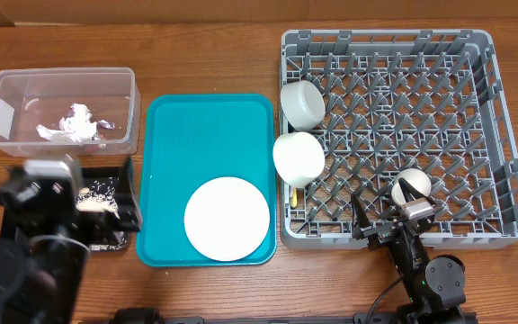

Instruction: Sort waste into correct bins and load items into the dishwasher rack

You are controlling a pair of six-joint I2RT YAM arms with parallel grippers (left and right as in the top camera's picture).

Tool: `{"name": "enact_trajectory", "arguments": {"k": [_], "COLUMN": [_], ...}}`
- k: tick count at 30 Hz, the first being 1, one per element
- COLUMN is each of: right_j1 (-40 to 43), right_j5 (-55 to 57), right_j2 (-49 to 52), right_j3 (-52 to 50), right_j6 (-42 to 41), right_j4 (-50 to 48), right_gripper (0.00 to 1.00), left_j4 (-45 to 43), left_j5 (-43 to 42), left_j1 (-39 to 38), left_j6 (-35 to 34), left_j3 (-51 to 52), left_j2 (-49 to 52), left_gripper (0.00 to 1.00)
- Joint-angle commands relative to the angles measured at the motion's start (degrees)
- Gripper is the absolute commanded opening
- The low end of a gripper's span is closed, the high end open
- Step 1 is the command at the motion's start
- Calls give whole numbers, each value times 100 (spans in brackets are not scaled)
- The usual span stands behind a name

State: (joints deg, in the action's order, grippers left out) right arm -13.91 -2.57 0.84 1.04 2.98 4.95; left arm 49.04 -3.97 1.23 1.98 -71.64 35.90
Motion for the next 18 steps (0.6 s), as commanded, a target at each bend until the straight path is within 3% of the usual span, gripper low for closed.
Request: {"name": "enact_trajectory", "arguments": {"k": [1,10,18], "right_j1": [17,17,17], "right_j5": [7,7,7], "right_j2": [-68,-68,-68], "right_j3": [-57,-57,-57], "right_j6": [-13,-13,-13], "right_j4": [-42,-42,-42], "right_gripper": [100,100,100], "left_j4": [-457,-2559,-4144], "left_j5": [-398,-721,-931], "left_j1": [61,61,61], "left_j6": [273,273,247], "left_j3": [1115,4275,6094], "left_j2": [-748,-2651,-3488], "left_gripper": [100,100,100]}}
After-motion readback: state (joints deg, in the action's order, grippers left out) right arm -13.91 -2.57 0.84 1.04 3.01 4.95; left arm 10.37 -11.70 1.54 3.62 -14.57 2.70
